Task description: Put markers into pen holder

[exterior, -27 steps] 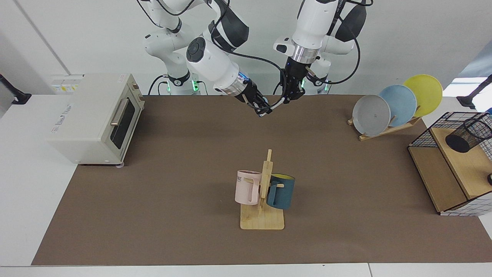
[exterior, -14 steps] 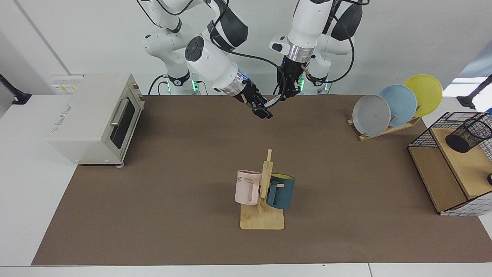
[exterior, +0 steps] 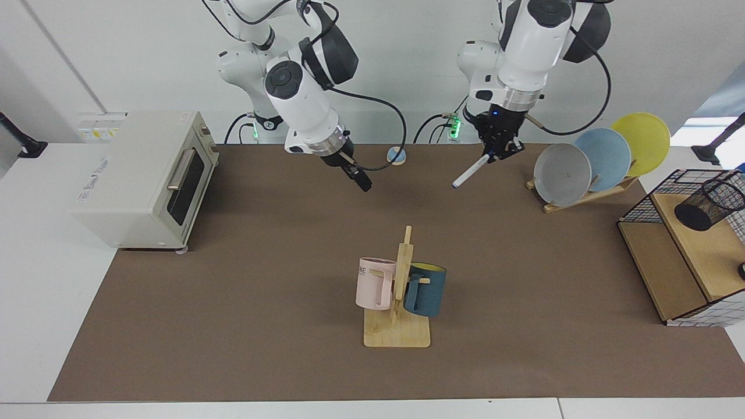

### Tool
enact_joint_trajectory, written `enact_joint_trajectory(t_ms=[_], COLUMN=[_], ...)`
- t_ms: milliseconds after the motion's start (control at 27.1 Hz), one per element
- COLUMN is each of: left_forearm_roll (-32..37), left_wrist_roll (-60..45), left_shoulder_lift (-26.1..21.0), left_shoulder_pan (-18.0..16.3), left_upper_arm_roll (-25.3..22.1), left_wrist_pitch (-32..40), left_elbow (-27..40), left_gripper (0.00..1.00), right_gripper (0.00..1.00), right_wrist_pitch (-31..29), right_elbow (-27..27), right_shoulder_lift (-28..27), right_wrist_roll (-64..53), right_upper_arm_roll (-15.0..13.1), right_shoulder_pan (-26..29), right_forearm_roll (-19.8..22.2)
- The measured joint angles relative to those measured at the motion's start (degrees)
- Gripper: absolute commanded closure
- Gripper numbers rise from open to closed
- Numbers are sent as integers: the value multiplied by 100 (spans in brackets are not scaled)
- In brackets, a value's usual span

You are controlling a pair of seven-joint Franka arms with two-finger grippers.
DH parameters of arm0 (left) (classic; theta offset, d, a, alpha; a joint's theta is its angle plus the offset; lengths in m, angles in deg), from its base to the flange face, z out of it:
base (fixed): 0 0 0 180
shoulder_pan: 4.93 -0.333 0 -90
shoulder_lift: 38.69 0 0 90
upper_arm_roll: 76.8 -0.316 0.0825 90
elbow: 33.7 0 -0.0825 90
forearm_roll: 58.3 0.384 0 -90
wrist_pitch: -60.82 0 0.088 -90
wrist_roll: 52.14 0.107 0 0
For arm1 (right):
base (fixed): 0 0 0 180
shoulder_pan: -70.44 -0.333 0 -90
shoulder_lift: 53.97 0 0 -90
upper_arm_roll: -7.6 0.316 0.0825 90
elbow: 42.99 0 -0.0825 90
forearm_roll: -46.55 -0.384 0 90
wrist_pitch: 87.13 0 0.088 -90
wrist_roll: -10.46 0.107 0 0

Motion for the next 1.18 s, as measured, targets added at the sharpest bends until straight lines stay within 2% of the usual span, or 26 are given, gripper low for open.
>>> enact_joint_trajectory(t_ms=[222,406,702,887,998,1182], left_forearm_roll=[779,1348,2050,2412,2664,3149], left_wrist_roll=[72,380,1706,2800,3224,3882], left_shoulder_lift=[0,0,-119,-368,-535,-865], left_shoulder_pan=[-24,-43,-51,-55,-55,-54], left_upper_arm_roll=[-740,-1174,-2061,-2709,-2890,-3023], left_wrist_pitch=[29,204,255,240,235,77], left_elbow=[-7,-78,-597,-1096,-1357,-1732], left_gripper=[100,100,100,100,100,100], right_gripper=[0,0,0,0,0,0], right_wrist_pitch=[518,633,637,634,634,696], right_elbow=[-9,-19,-25,-7,30,90], right_shoulder_lift=[150,277,467,583,625,662], right_wrist_roll=[-1545,-2858,-5060,-6555,-7196,-7518], right_upper_arm_roll=[-22,-33,-38,-38,-43,-39], right_shoulder_pan=[582,1034,1482,1782,1933,1992], right_forearm_roll=[696,1235,2054,2141,2141,2141])
